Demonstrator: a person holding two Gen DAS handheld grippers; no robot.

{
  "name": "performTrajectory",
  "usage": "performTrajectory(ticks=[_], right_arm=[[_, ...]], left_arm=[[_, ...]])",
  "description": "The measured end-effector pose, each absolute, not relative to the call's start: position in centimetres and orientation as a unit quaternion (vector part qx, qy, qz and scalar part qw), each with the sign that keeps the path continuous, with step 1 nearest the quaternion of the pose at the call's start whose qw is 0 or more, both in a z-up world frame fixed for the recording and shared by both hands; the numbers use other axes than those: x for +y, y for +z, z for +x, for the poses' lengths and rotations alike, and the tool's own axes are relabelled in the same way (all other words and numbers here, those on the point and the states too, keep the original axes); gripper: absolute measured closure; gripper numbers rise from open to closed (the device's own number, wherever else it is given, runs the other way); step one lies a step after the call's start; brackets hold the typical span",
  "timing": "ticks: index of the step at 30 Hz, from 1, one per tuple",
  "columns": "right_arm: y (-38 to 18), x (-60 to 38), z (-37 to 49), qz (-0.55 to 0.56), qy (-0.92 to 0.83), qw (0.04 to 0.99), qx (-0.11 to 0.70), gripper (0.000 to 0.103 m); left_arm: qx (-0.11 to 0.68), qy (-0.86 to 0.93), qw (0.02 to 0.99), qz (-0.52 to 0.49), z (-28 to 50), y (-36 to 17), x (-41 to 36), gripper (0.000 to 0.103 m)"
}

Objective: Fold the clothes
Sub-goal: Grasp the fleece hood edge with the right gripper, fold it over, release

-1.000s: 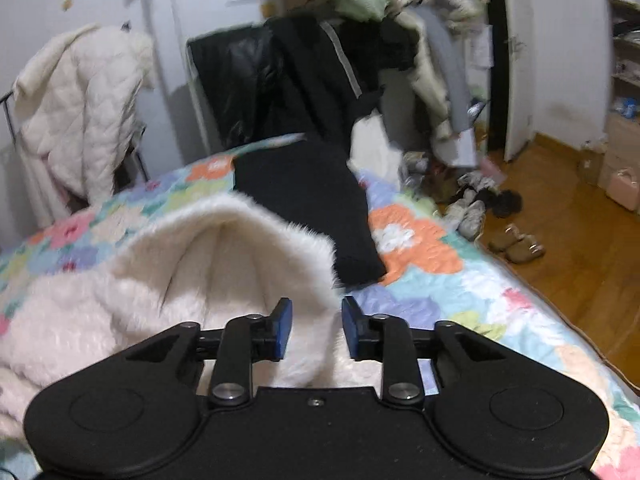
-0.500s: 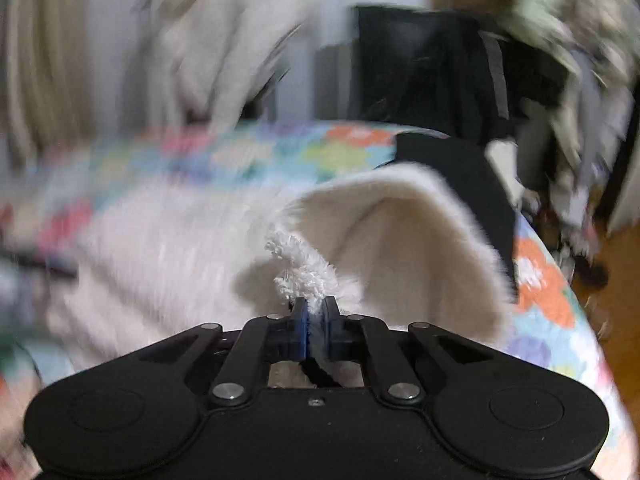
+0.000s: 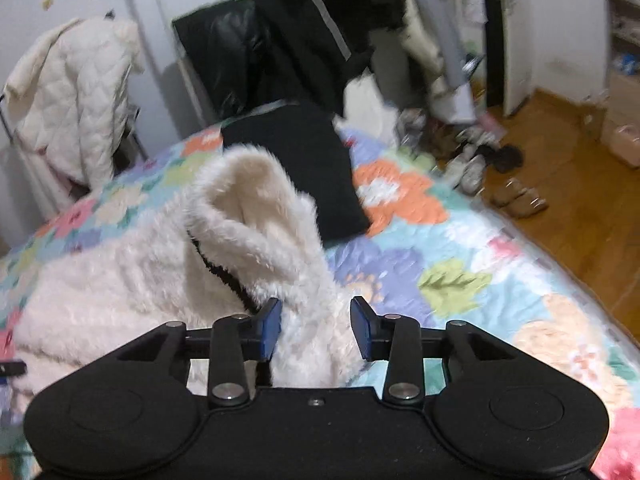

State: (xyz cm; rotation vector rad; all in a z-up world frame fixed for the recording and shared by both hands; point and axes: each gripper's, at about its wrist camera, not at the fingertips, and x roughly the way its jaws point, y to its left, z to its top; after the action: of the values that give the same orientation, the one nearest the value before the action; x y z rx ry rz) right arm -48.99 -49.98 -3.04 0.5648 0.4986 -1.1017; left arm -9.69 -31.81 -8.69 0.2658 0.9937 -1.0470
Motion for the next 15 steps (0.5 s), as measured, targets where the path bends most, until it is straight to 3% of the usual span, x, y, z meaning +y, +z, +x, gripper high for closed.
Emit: performTrajectory(ticks=[1, 3, 8, 15], right_arm=[[-2.1, -49.2, -48.7, 0.246, -0.513, 0.791, 0.224, 0.06], [0.0, -47.6, -47.4, 0.209, -0.489, 0.82, 0.213, 0.06], [1.5, -47.9, -39.4, 0.198, -0.314, 0.901, 0.224, 0.057], [-4.1, -51.1, -21.9, 0.151, -0.14, 0.921, 0.33, 0.044]], left_arm=[[0.45, -0.483, 0.741, 0.12, -9.8, -8.7, -31.9, 0.016], [0.444, -0.494, 0.738, 0.12, -10.1, -8.7, -32.2, 0.041], [0.409, -0.506, 0.744, 0.15, -11.5, -8.8, -32.8, 0.054], [0.391, -0.514, 0.749, 0.145, -11.7, -9.0, -31.7, 0.069]])
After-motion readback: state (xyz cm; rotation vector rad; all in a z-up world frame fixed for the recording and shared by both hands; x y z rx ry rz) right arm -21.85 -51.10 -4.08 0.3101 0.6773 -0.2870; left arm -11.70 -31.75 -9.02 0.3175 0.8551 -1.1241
